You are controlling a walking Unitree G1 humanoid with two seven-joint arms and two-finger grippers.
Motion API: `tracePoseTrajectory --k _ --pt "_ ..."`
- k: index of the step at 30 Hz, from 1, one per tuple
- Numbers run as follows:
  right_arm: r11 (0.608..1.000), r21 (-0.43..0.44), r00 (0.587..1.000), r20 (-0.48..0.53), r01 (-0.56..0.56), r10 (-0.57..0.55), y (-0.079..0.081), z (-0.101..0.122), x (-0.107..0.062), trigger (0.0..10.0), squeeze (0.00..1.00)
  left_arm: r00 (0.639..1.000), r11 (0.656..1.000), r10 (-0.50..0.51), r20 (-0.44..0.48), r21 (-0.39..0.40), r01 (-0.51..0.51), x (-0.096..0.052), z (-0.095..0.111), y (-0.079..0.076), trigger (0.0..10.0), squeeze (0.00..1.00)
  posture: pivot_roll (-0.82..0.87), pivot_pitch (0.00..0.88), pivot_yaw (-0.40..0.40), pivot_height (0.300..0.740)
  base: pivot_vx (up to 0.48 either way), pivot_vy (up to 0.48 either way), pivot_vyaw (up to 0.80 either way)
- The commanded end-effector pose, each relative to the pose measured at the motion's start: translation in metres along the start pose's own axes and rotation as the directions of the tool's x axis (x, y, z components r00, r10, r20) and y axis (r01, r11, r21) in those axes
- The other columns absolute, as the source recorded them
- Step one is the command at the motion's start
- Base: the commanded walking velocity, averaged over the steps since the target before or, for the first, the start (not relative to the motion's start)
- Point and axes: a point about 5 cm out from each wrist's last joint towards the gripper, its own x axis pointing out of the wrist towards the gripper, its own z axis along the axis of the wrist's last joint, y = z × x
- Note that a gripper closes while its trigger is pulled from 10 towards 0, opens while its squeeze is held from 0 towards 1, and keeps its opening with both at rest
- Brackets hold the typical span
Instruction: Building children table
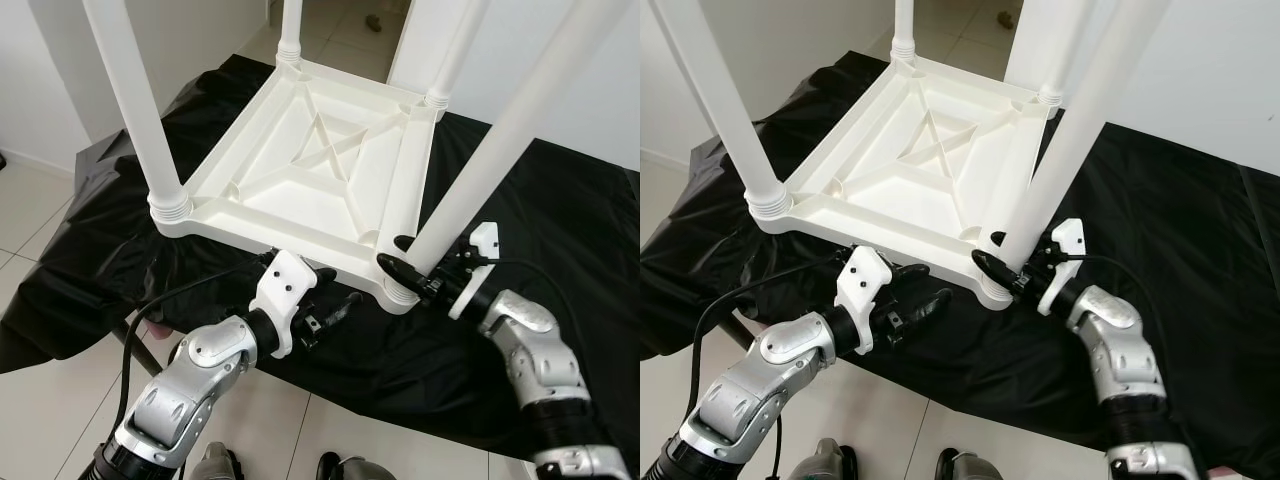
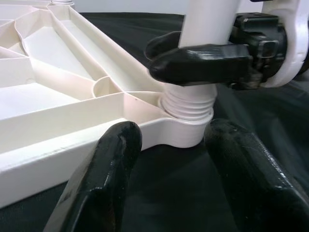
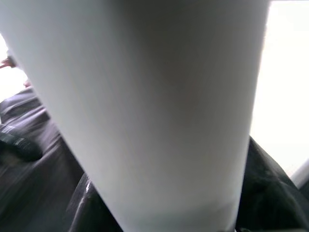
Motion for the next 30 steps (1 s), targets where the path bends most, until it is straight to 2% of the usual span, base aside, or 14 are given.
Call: tracePoseTrajectory --k 1,3,9,10,12,13,14,19,24,25,28,30 --pt "0.987 0.021 0.987 -0.017 0.158 -0.158 -0.003 -0.006 -0.007 10.0 0.0 0.999 0.998 -0.055 -0.002 -0.006 0.055 0.0 -0.001 -0.006 10.0 0.0 0.11 0.141 -0.111 0.74 0.0 0.0 0.0" --pt "0.983 0.018 0.983 -0.007 0.181 -0.181 0.002 -0.006 -0.007 10.0 0.0 0.999 0.998 -0.054 -0.002 -0.007 0.054 0.0 -0.001 -0.007 10.0 0.0 0.11 0.139 -0.111 0.74 0.0 0.0 0.0" --pt "0.953 0.09 0.957 0.003 0.288 -0.289 0.02 -0.01 -0.003 10.0 0.0 0.998 0.998 -0.058 -0.004 -0.006 0.058 0.0 -0.002 -0.007 10.0 0.0 0.11 0.135 -0.115 0.74 0.0 0.0 0.0" --pt "0.942 0.114 0.948 0.005 0.317 -0.319 0.024 -0.01 -0.002 10.0 0.0 0.998 0.998 -0.06 -0.004 -0.006 0.06 0.0 -0.002 -0.007 10.0 0.0 0.11 0.134 -0.117 0.74 0.0 0.0 0.0" --pt "0.881 0.111 0.886 -0.005 0.461 -0.463 0.034 -0.015 0.001 10.0 0.0 0.998 0.998 -0.062 -0.001 -0.007 0.062 0.0 -0.001 -0.008 10.0 0.0 0.12 0.132 -0.122 0.74 0.0 0.0 0.0" --pt "0.881 0.111 0.886 -0.005 0.461 -0.463 0.034 -0.015 0.001 10.0 0.0 0.998 0.998 -0.062 -0.001 -0.007 0.062 0.0 -0.001 -0.008 10.0 0.0 0.12 0.132 -0.122 0.74 0.0 0.0 0.0" --pt "0.836 0.095 0.841 -0.011 0.54 -0.542 0.04 -0.017 0.003 10.0 0.0 0.998 0.998 -0.063 0.001 -0.007 0.063 0.0 0.0 -0.009 10.0 0.0 0.12 0.128 -0.125 0.74 0.0 0.0 0.0" --pt "0.83 0.083 0.833 0.003 0.551 -0.553 0.045 -0.014 0.007 10.0 0.0 0.998 0.998 -0.06 0.005 -0.011 0.06 0.001 0.0 -0.009 10.0 0.0 0.12 0.123 -0.129 0.74 0.0 0.0 0.0" --pt "0.822 0.091 0.825 0.009 0.562 -0.565 0.038 -0.01 0.004 10.0 0.0 0.998 0.998 -0.066 0.005 -0.012 0.066 0.001 0.0 -0.01 10.0 0.0 0.11 0.119 -0.132 0.74 0.0 0.0 0.0" --pt "0.825 0.097 0.828 0.008 0.557 -0.56 0.038 -0.009 0.003 10.0 1.0 0.998 0.998 -0.067 0.005 -0.012 0.067 0.001 0.0 -0.01 10.0 0.0 0.11 0.117 -0.131 0.74 0.0 0.0 0.0" --pt "0.83 0.105 0.833 0.018 0.548 -0.553 0.038 -0.007 0.002 10.0 1.0 0.998 0.998 -0.068 0.004 -0.013 0.068 0.001 -0.001 -0.01 10.0 0.0 0.11 0.118 -0.133 0.74 0.0 0.0 0.0" --pt "0.859 0.088 0.859 0.053 0.504 -0.509 0.034 0.0 -0.001 10.0 1.0 0.998 0.998 -0.068 0.005 -0.016 0.068 0.001 -0.001 -0.01 10.0 0.0 0.11 0.121 -0.133 0.74 0.0 0.0 0.0"
